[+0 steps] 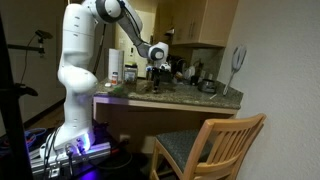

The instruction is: Pick the keys and place them near the bar of soap

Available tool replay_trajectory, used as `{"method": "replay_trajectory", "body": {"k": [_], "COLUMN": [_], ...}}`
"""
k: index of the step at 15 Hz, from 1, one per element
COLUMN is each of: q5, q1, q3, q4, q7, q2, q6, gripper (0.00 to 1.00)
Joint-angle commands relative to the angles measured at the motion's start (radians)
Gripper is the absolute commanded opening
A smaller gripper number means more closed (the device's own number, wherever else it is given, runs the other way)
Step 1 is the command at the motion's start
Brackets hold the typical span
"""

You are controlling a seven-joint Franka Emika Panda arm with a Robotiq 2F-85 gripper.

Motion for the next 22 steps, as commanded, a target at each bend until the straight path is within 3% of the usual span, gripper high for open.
{"method": "replay_trajectory", "body": {"k": [1, 3, 4, 5, 6, 8, 9, 12, 14, 20, 22], "q5": [0.003, -0.005, -0.012, -0.014, -0.024, -0.048, -0.065, -0.078, -0.062, -0.058, -0.040], "q1": [0.007, 0.012, 0.014, 0.015, 0.017, 0.020, 0.022, 0.020, 0.015, 0.016, 0.010], "q3": [-0.019, -0.032, -0.037, -0.039, -0.042, -0.048, -0.049, -0.043, -0.043, -0.054, -0.053], "q4": [0.173, 0.230, 0.252, 0.271, 0.287, 0.314, 0.329, 0.327, 0.287, 0.122, 0.078], "q7": [0.088, 0.137, 0.149, 0.150, 0.152, 0.167, 0.173, 0.161, 0.157, 0.211, 0.211], "q2": [0.157, 0.193, 0.198, 0.202, 0.199, 0.198, 0.202, 0.213, 0.201, 0.175, 0.154], "q6": [-0.081, -0.139, -0.183, -0.228, -0.279, -0.363, -0.409, -0.484, -0.456, -0.221, -0.177], "gripper": [1.00, 1.00, 0.75, 0.74, 0.93, 0.90, 1.00, 1.00, 1.00, 1.00, 0.74]}}
